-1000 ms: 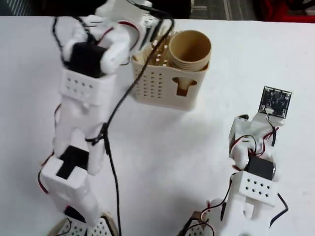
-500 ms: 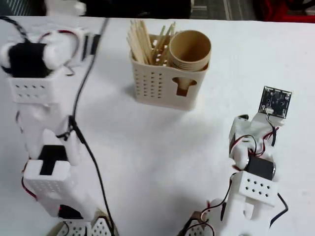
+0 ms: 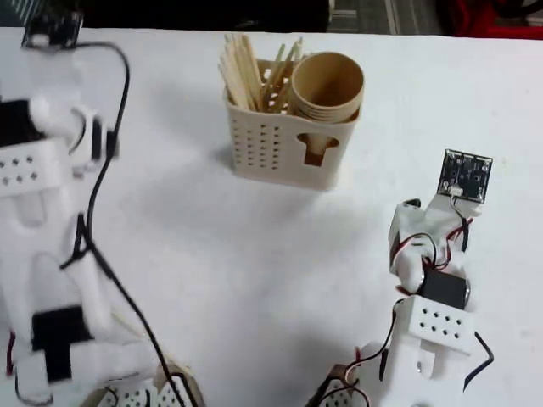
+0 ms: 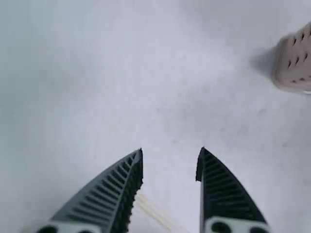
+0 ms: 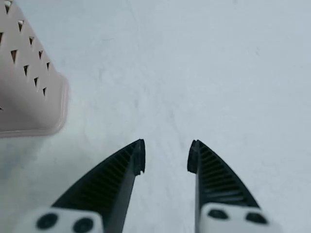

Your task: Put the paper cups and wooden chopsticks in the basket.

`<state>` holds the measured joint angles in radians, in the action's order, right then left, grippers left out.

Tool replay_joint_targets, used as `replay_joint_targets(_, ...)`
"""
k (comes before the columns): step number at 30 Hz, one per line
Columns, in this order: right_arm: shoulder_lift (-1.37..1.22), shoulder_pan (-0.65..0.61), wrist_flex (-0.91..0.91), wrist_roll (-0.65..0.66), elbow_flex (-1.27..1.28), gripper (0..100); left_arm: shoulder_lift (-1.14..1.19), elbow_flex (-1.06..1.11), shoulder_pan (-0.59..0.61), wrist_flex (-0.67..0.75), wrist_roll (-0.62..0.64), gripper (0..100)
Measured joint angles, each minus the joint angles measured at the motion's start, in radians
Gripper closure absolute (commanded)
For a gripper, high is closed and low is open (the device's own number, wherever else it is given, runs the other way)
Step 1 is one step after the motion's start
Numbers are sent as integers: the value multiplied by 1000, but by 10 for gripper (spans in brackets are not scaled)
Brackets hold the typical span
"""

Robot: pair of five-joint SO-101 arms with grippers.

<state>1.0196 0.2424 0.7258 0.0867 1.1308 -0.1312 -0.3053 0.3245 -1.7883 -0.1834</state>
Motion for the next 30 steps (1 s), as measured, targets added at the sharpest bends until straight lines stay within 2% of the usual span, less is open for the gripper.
replay_joint_targets(11, 0, -6, 0, 0, 0, 839, -250, 580, 138, 31, 2, 808)
replay_joint_targets(20, 0, -6, 0, 0, 0, 839, -278, 994, 293, 275, 2, 808)
replay_joint_targets(25, 0, -8, 0, 0, 0, 839, -278, 1175, 310, 431, -77, 808)
replay_joint_targets(30, 0, -6, 0, 0, 0, 839, -278, 1303, 313, 572, -98, 807)
